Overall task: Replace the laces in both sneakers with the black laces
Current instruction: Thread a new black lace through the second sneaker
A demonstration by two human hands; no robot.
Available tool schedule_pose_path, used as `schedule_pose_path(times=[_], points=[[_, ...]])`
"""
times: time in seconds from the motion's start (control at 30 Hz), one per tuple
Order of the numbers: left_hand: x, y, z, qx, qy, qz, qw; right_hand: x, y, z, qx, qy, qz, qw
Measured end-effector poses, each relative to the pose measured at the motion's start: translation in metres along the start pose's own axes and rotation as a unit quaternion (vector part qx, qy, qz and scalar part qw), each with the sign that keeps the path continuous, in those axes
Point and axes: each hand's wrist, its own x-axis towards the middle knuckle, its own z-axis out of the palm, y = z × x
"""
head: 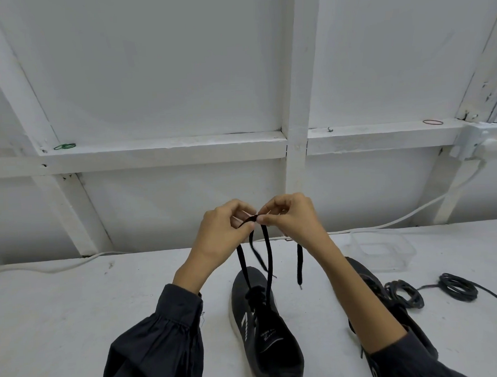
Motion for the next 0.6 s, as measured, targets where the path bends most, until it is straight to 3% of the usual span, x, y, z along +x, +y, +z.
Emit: schedule_pose_path(times=[0.13, 0.27, 0.43, 0.6], points=[[0.000, -0.002, 0.001, 0.032, -0.005, 0.049, 0.998, -0.006, -0.004, -0.006, -0.030, -0.103, 0.004, 0.994], [-0.003, -0.002, 0.001, 0.018, -0.006, 0.065, 0.998, -0.010, -0.009, -0.017, 0.100, -0.203, 0.058, 0.972], [-0.006, -0.001, 0.001, -0.063, 0.006, 0.078, 0.995, -0.012, -0.009, -0.016, 0.223, -0.205, 0.085, 0.949], [-0.009, -0.004, -0.002, -0.149, -0.018, 0.063, 0.987, -0.011, -0.007, -0.013, 0.240, -0.198, 0.089, 0.946]])
